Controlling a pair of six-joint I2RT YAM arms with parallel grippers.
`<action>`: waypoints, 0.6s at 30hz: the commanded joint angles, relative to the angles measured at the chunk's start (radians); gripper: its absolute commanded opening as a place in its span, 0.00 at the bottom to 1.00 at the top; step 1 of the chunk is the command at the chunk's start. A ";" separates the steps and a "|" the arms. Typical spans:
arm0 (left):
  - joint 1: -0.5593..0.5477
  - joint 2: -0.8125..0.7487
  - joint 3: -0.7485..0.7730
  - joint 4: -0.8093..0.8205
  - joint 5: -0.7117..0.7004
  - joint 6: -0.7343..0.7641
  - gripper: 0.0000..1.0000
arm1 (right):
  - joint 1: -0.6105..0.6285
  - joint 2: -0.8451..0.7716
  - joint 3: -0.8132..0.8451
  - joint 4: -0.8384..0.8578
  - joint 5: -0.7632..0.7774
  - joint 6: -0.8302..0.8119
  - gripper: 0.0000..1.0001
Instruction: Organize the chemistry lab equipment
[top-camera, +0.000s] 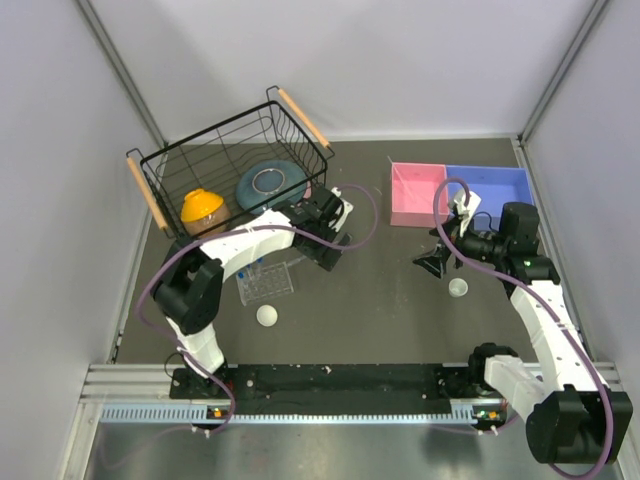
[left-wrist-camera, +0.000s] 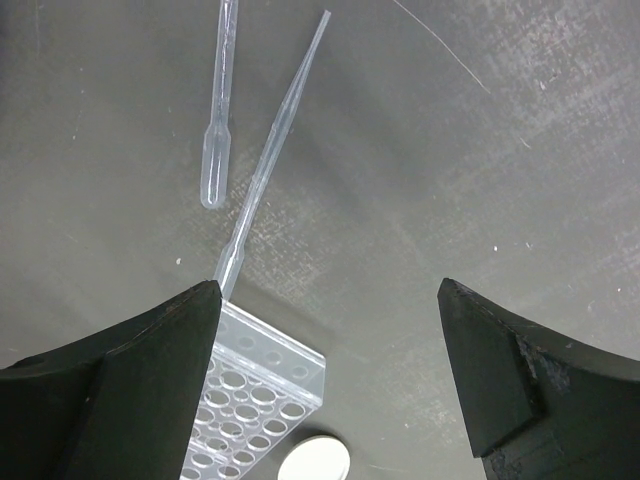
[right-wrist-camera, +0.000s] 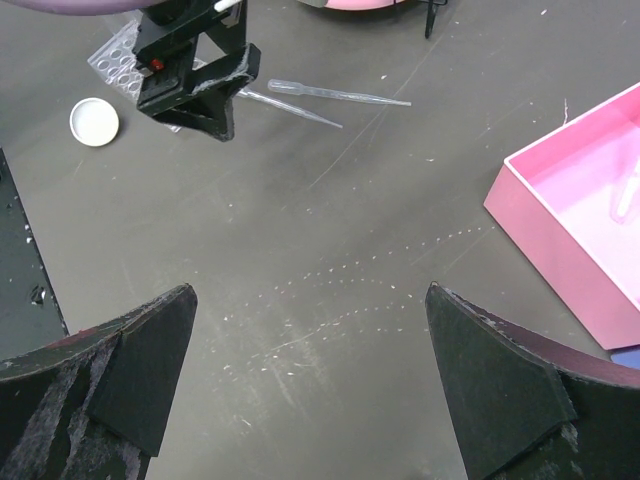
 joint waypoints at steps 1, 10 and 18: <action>0.015 0.027 0.058 0.021 0.027 0.026 0.94 | -0.010 0.004 0.011 0.042 -0.014 -0.024 0.99; 0.044 0.102 0.127 0.023 0.010 0.036 0.82 | -0.010 0.009 0.011 0.042 -0.024 -0.024 0.99; 0.055 0.186 0.212 0.028 -0.091 0.079 0.56 | -0.010 0.010 0.011 0.042 -0.021 -0.026 0.99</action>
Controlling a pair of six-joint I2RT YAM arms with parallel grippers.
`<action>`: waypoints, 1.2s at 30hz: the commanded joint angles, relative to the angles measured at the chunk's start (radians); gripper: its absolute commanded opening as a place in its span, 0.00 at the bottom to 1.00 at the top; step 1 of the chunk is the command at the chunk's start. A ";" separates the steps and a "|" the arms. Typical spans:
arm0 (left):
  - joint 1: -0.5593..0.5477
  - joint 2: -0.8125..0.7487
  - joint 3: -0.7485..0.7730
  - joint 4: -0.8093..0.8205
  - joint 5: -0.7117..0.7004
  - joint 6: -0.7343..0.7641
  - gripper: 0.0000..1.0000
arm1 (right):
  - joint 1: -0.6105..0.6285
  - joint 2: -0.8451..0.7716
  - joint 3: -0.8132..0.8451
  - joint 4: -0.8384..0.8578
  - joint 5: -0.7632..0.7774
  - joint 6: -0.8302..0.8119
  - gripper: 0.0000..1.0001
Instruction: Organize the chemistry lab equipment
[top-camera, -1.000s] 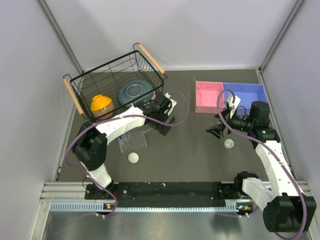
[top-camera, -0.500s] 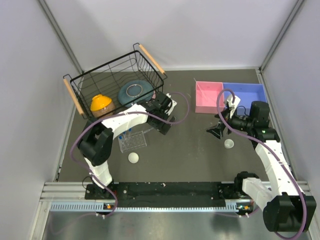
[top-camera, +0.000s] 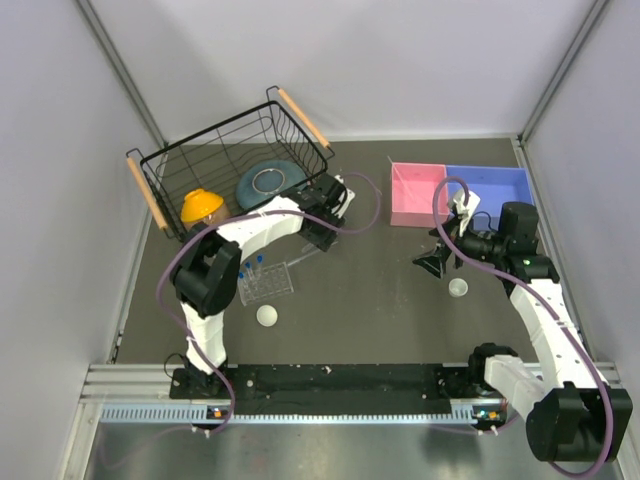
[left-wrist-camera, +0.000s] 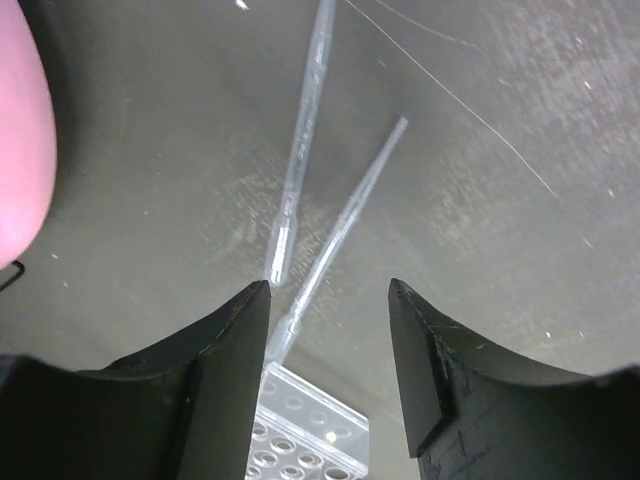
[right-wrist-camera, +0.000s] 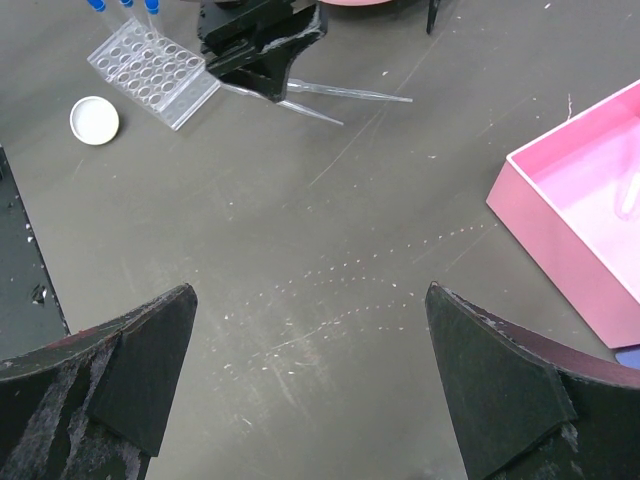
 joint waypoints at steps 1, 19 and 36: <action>0.005 0.054 0.077 0.019 -0.077 0.045 0.54 | -0.010 -0.001 0.011 0.042 -0.020 -0.026 0.99; 0.040 0.202 0.198 -0.010 -0.036 0.094 0.44 | -0.010 0.001 0.011 0.040 -0.028 -0.029 0.99; 0.065 0.222 0.180 -0.029 0.058 0.077 0.16 | -0.010 -0.015 0.010 0.039 -0.042 -0.035 0.99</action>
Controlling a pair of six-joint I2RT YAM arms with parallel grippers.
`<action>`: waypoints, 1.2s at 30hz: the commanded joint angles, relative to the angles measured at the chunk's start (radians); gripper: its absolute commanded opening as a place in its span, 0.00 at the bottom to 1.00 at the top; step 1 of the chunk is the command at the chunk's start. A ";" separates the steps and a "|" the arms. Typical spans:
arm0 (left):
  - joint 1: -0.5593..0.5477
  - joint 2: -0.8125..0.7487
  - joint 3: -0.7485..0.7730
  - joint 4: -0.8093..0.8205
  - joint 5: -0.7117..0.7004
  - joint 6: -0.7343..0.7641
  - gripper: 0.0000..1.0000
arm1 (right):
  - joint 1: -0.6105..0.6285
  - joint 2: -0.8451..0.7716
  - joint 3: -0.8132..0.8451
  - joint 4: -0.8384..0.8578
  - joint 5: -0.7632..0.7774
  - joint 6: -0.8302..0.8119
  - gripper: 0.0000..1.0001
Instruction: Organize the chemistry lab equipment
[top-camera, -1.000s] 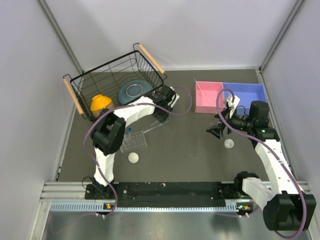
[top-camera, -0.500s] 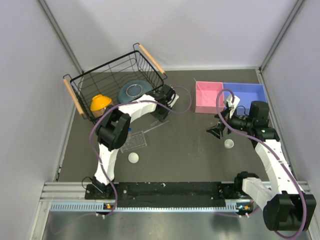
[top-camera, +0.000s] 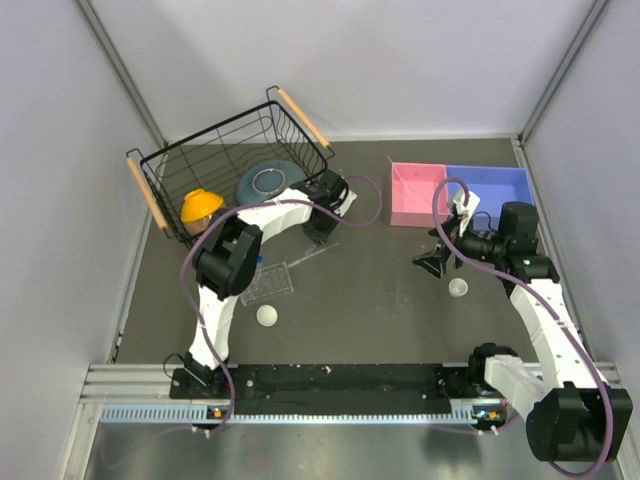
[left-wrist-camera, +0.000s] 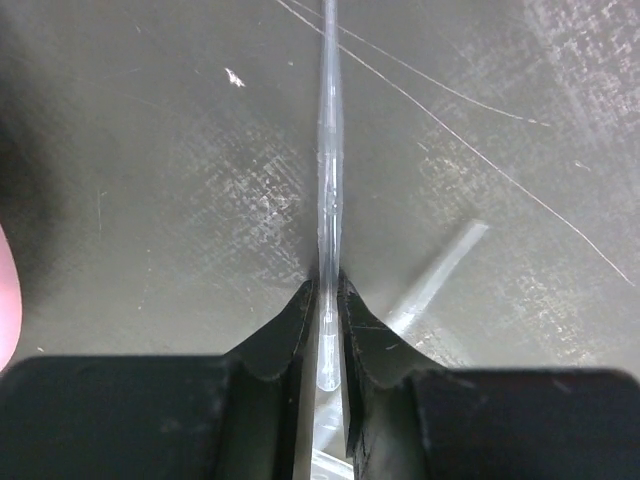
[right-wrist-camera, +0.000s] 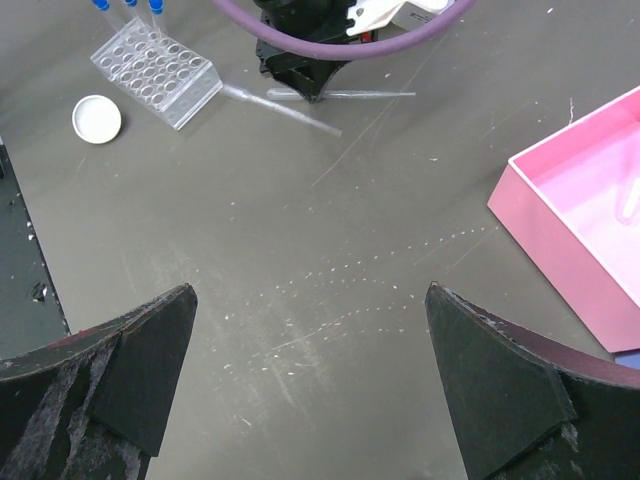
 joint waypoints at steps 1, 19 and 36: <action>0.011 0.001 0.021 -0.001 0.030 -0.001 0.14 | -0.010 -0.013 0.010 0.039 -0.035 -0.027 0.99; 0.010 -0.179 -0.041 0.082 0.128 -0.041 0.01 | -0.010 -0.015 0.008 0.039 -0.044 -0.028 0.99; 0.010 -0.370 -0.230 0.192 0.295 -0.142 0.00 | -0.010 0.005 0.002 0.039 -0.096 -0.019 0.99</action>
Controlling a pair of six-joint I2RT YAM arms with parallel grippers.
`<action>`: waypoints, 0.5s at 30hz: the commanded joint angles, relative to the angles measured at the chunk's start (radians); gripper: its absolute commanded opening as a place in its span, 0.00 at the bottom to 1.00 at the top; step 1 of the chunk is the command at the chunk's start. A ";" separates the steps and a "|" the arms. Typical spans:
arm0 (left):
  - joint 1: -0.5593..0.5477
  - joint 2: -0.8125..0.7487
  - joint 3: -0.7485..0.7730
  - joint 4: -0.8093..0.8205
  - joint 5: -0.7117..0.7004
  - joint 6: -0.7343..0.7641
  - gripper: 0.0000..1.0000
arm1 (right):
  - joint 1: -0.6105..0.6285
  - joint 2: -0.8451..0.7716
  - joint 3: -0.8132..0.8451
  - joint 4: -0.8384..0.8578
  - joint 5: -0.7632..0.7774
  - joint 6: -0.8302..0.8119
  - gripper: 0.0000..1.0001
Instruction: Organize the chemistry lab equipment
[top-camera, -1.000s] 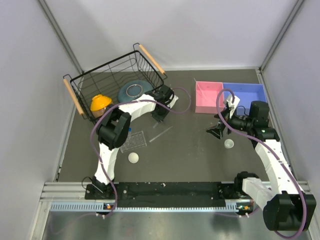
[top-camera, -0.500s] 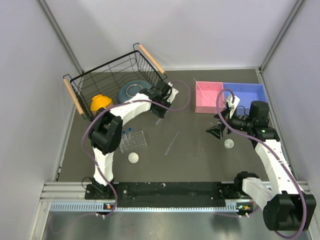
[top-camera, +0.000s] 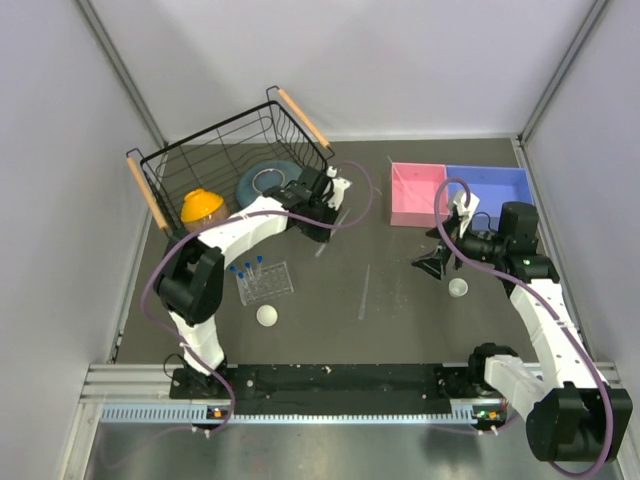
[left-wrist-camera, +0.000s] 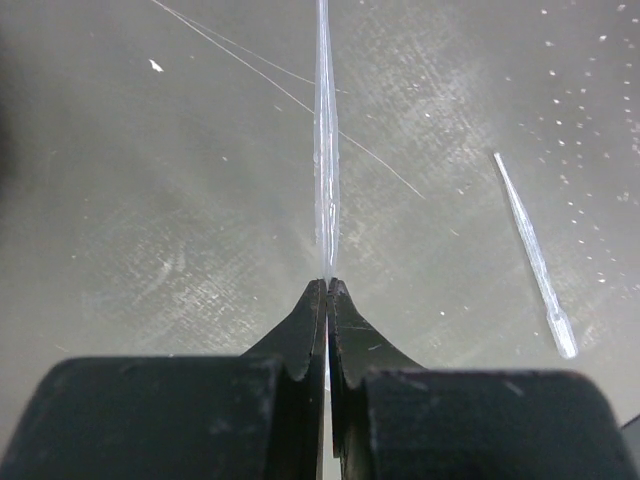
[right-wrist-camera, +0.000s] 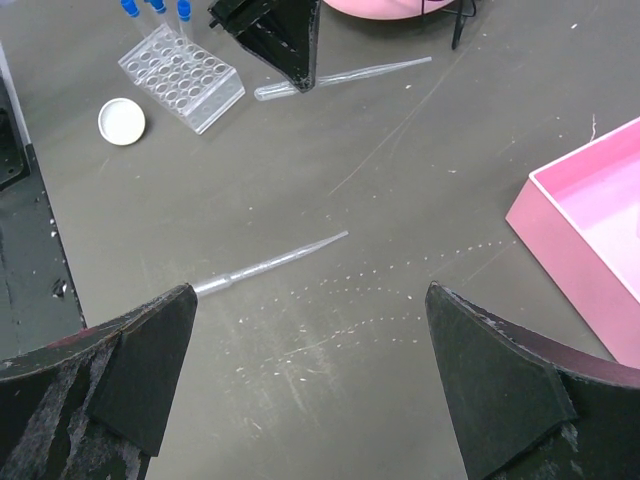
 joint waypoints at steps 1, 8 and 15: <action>0.003 -0.096 -0.044 0.086 0.086 -0.056 0.00 | -0.010 0.005 0.004 0.039 -0.053 -0.016 0.99; 0.003 -0.174 -0.148 0.189 0.209 -0.142 0.00 | -0.007 0.031 0.006 0.039 -0.091 -0.004 0.99; -0.011 -0.297 -0.305 0.367 0.333 -0.259 0.00 | 0.007 0.049 0.009 0.040 -0.102 0.005 0.99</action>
